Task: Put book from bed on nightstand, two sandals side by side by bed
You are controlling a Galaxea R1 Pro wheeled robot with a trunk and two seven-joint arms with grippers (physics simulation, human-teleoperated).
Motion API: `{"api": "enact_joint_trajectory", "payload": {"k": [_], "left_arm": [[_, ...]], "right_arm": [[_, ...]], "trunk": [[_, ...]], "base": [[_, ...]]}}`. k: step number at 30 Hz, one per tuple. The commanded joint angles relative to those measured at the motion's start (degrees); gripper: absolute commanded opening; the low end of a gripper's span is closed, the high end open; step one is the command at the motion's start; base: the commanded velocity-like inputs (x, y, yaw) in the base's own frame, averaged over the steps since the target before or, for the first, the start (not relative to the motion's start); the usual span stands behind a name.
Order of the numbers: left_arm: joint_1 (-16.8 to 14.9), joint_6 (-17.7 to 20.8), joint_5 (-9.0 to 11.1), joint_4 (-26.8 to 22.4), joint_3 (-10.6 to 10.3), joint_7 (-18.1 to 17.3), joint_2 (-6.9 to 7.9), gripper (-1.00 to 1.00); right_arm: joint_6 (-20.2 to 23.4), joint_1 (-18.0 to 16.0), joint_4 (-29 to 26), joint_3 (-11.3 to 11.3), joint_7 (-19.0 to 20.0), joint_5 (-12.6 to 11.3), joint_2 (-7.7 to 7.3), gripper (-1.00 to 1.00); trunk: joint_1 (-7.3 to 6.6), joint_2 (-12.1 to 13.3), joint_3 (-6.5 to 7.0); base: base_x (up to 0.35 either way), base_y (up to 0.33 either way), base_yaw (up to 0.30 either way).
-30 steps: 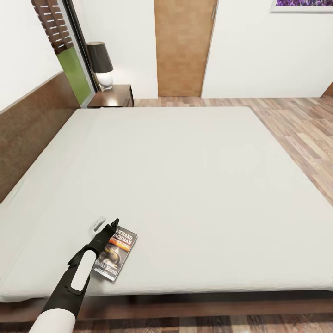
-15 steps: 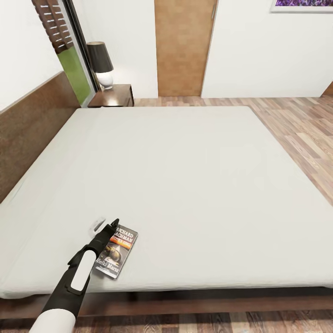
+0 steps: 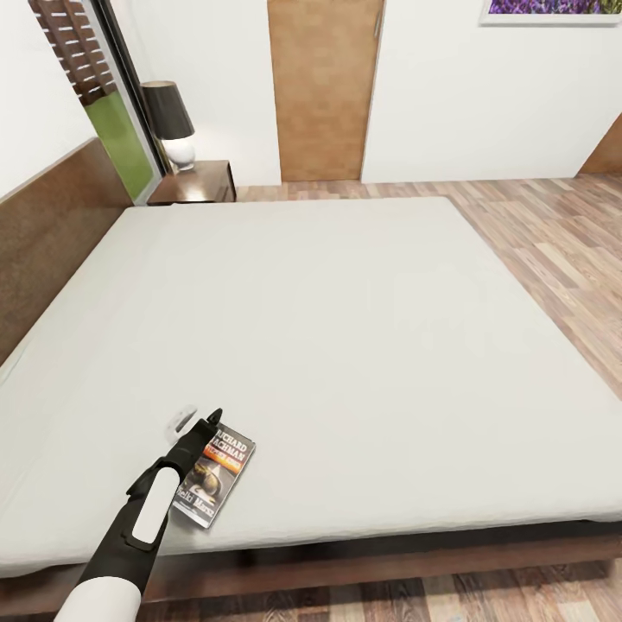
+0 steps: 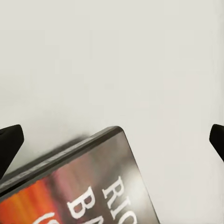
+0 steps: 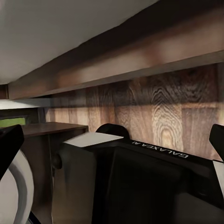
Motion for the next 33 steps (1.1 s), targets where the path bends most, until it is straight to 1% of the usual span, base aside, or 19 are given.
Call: {"api": "enact_joint_trajectory", "payload": {"k": [1,17,25,33], "left_arm": [[-0.02,0.43,0.59,-0.09,0.18,0.07,-0.06,1.0],[-0.02,0.43,0.59,-0.09,0.18,0.06,-0.06,1.0],[-0.02,0.43,0.59,-0.09,0.18,0.07,-0.06,1.0],[-0.02,0.43,0.59,-0.09,0.18,0.07,-0.06,1.0]], "right_arm": [[-0.38,-0.03,0.04,0.48,0.04,-0.38,-0.04,1.0],[-0.38,-0.03,0.04,0.48,-0.04,-0.38,-0.03,1.0],[-0.38,-0.03,0.06,0.48,-0.08,-0.38,-0.03,1.0],[-0.38,-0.03,0.11,0.48,-0.17,-0.38,-0.02,1.0]], "trunk": [[0.0,-0.02,-0.03],[0.0,-0.02,0.05],[0.0,-0.02,0.05],[0.0,-0.02,0.05]], "base": [[0.0,0.0,-0.006],[-0.001,0.0,-0.029],[-0.14,0.0,0.0],[-0.022,0.0,0.0]]}}
